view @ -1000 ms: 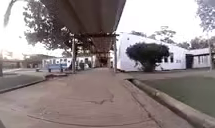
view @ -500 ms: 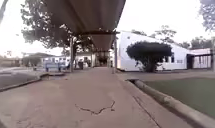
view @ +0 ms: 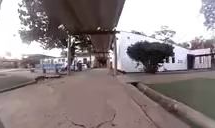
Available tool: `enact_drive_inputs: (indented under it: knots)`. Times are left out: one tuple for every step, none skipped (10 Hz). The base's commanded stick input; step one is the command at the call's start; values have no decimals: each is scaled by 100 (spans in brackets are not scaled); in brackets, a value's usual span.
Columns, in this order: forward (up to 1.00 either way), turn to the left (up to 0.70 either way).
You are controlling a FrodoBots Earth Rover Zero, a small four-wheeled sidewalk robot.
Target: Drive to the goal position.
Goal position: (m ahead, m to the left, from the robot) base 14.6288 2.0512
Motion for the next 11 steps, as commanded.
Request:
enact_drive_inputs:
  knots:
    - [70,0]
    - [70,0]
    - [70,0]
    - [70,0]
    - [70,0]
    - [70,0]
    - [70,0]
    - [70,0]
    - [70,0]
    - [70,0]
    - [70,0]
